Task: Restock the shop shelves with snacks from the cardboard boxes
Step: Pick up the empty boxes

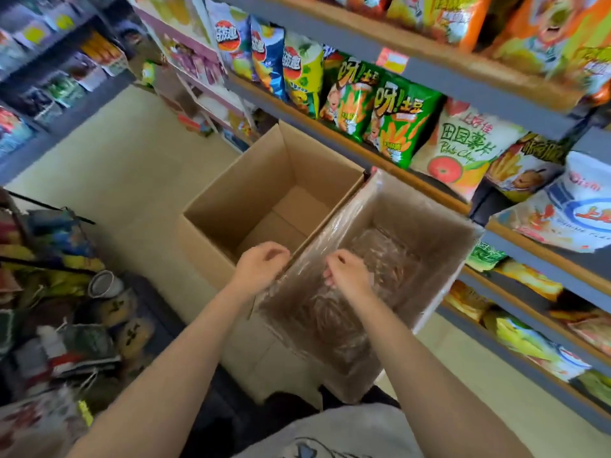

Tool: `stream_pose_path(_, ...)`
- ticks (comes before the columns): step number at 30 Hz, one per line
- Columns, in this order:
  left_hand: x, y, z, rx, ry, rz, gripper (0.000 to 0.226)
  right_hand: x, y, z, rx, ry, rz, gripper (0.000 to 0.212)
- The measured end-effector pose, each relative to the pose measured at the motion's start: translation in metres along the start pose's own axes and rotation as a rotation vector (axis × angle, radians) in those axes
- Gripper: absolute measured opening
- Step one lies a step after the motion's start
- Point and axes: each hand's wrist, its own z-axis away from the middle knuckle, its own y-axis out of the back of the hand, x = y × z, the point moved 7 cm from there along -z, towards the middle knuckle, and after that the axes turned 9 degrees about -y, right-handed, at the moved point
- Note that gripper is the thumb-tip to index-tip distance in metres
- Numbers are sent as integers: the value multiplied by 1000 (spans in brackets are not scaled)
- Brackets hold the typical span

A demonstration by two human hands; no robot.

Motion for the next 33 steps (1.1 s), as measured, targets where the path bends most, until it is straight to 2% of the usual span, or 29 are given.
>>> stream_pose_path(2,-3,6,-32,54,-35,-67,11,-4,-16,-24,-3,-62,0,15)
stream_pose_path(3,-8,1,-47,42,-34,-70,13,-5,-22,-34,12,-93,8,20)
stream_pose_path(7,-41,-34,-94,-168,84,41,20,-4,-37,-68,87,-198,16,59)
stream_pose_path(9,-54,-46,-111,-267,97,2,33,-1,-41,-80,117,-233,26,68)
stream_pose_path(11,-63,-55,-126,-379,95,-15,40,0,-47,-87,137,-274,22,66)
stream_pose_path(14,-69,-67,-142,-561,-2,-39,45,8,-54,-91,210,-331,-7,60)
stream_pose_path(18,-62,-62,-153,-680,-199,-135,47,17,-67,-90,285,-369,-86,46)
stream_pose_path(22,-53,-59,-155,-773,-284,-223,59,8,-71,-83,318,-413,-167,33)
stream_pose_path(25,-44,-64,-154,-798,-320,-210,58,11,-74,-84,319,-423,-179,39)
stream_pose_path(28,-46,-71,-159,-772,-288,-191,61,13,-76,-82,340,-399,-220,24)
stream_pose_path(33,-55,-69,-165,-775,-184,-54,63,15,-74,-58,310,-301,-410,15)
